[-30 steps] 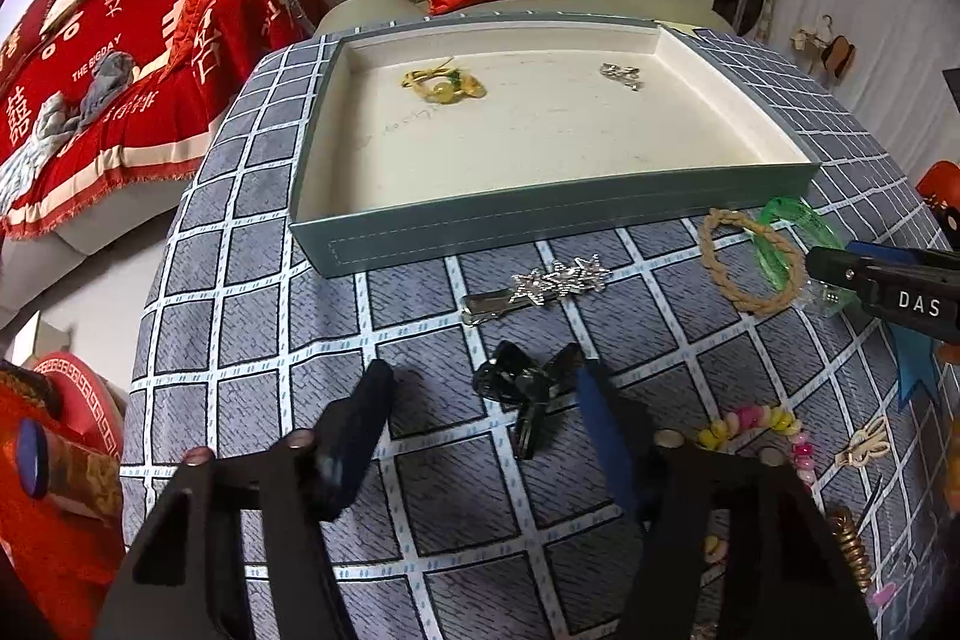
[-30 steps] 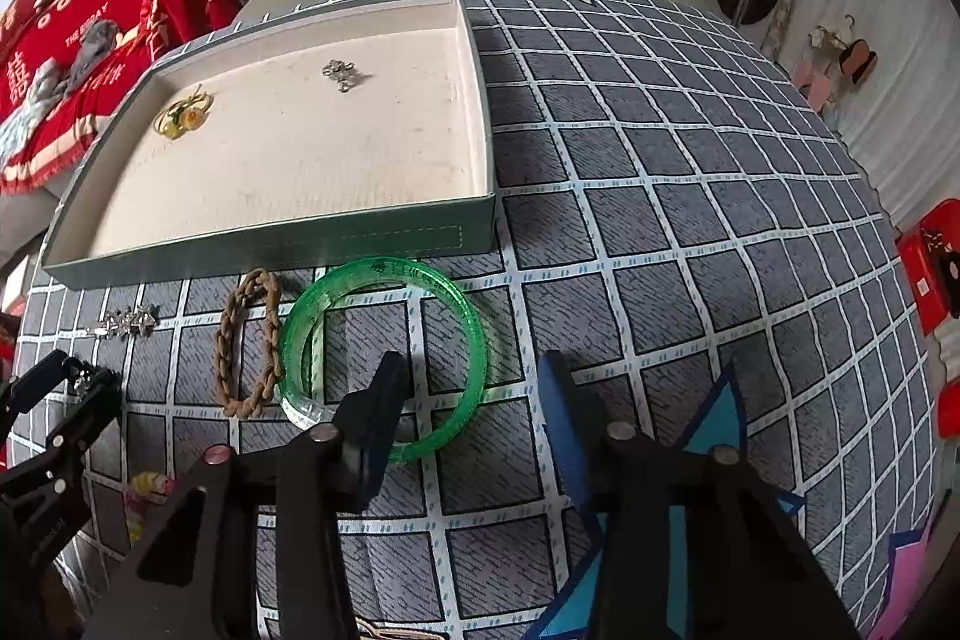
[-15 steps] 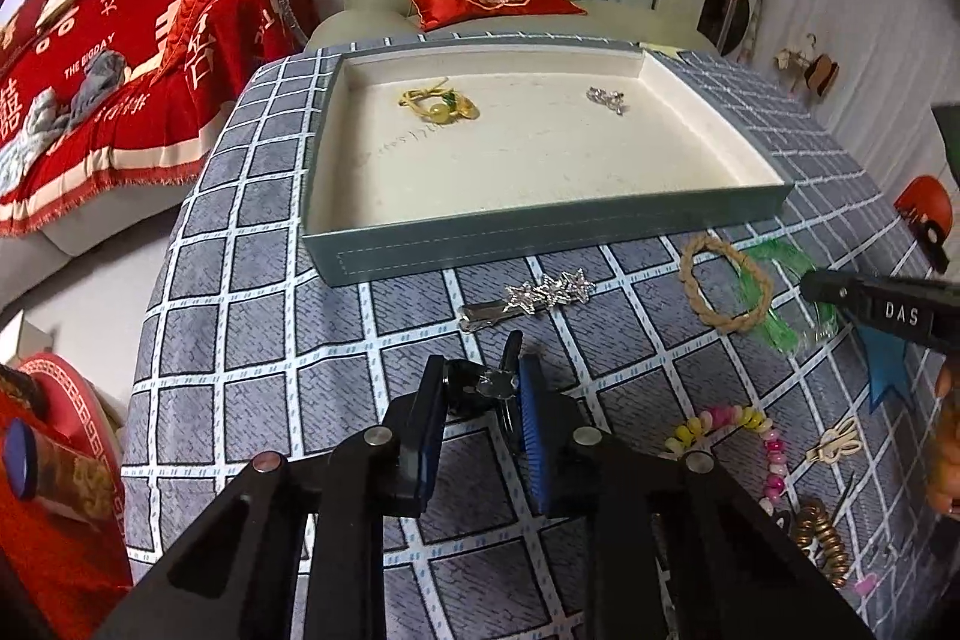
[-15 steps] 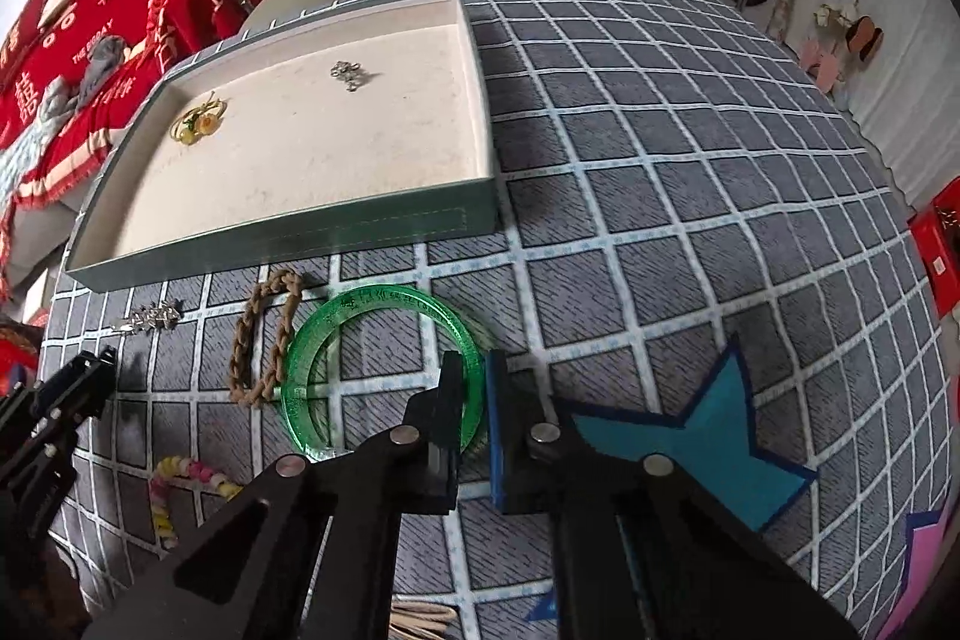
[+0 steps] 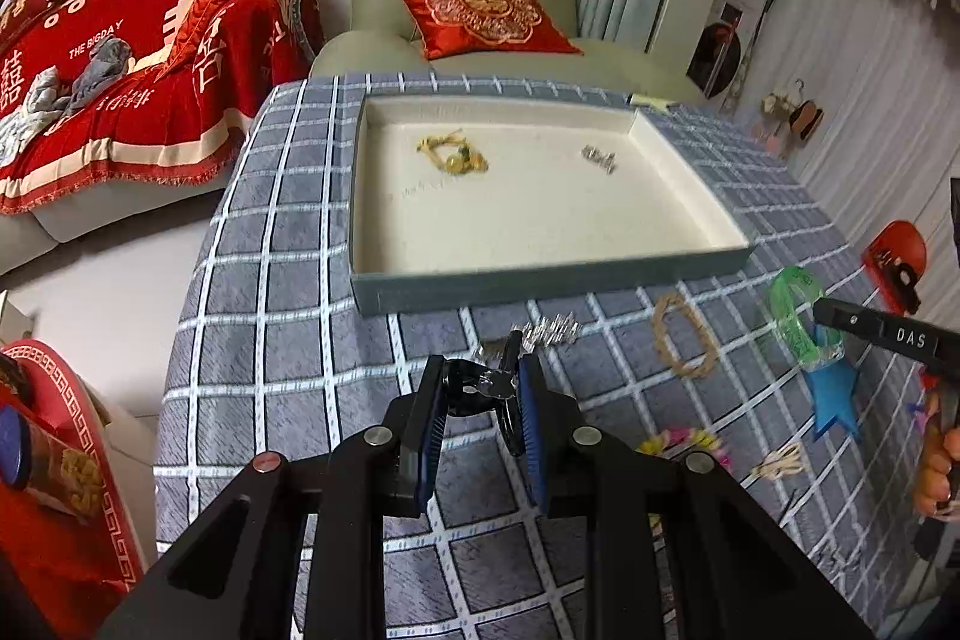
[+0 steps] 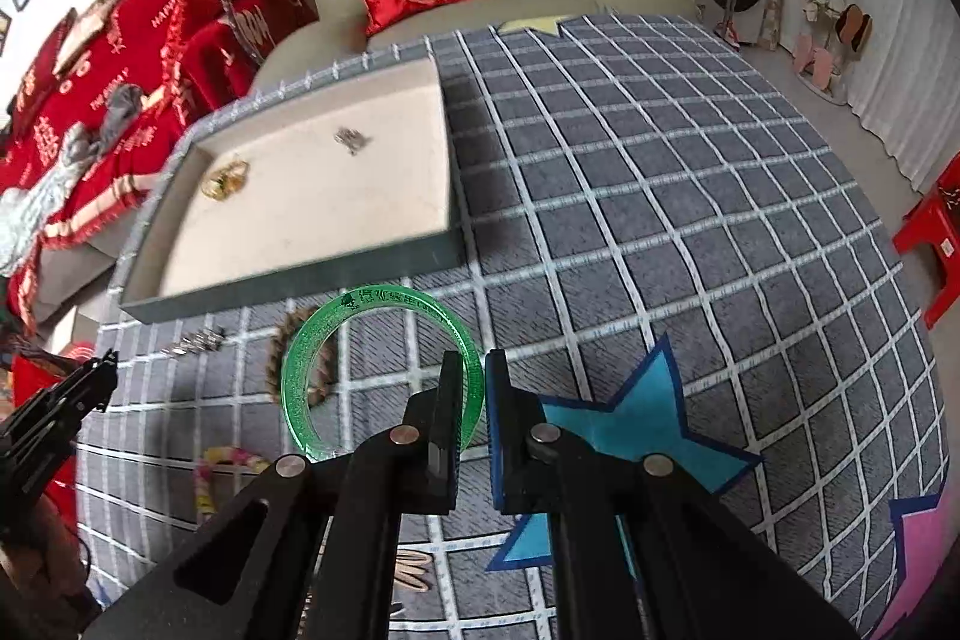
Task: Organize jewelry
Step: 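Grasp the black hair clip with the left tool while the right tool grasps the green bangle, then lower the clip and bangle into the white tray and open both tools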
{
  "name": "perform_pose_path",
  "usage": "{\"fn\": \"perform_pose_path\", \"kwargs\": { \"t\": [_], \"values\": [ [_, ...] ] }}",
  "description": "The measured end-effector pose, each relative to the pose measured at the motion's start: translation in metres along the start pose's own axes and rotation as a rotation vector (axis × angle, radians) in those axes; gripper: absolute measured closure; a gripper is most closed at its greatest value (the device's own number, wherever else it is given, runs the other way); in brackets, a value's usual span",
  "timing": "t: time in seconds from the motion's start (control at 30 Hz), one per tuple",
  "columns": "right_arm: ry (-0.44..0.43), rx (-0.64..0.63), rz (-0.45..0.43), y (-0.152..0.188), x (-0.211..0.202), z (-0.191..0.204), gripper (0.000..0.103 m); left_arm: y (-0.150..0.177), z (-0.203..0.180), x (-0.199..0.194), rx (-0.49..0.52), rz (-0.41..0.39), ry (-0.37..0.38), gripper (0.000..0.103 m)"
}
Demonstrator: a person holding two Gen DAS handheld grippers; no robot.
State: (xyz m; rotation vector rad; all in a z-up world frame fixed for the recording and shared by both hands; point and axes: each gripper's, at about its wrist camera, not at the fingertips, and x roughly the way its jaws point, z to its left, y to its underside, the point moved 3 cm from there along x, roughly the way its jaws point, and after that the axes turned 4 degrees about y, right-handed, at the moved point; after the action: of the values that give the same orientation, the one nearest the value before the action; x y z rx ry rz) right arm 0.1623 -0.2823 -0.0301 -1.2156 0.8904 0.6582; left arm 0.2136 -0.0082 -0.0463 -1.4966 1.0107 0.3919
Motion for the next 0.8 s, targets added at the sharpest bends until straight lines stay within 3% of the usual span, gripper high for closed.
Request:
{"fn": "perform_pose_path", "kwargs": {
  "t": [0.13,0.5,0.8],
  "values": [
    [-0.040,-0.014,-0.033,-0.015,-0.012,0.012,0.095,-0.018,0.000,-0.008,-0.016,-0.025,0.034,0.064],
    [-0.107,-0.061,-0.067,-0.069,-0.009,0.046,0.095,-0.076,0.003,-0.011,-0.017,-0.095,0.031,0.064],
    [-0.142,-0.054,-0.042,-0.107,0.028,0.062,0.095,-0.118,0.004,0.035,0.013,-0.058,-0.026,0.064]
  ]
}}
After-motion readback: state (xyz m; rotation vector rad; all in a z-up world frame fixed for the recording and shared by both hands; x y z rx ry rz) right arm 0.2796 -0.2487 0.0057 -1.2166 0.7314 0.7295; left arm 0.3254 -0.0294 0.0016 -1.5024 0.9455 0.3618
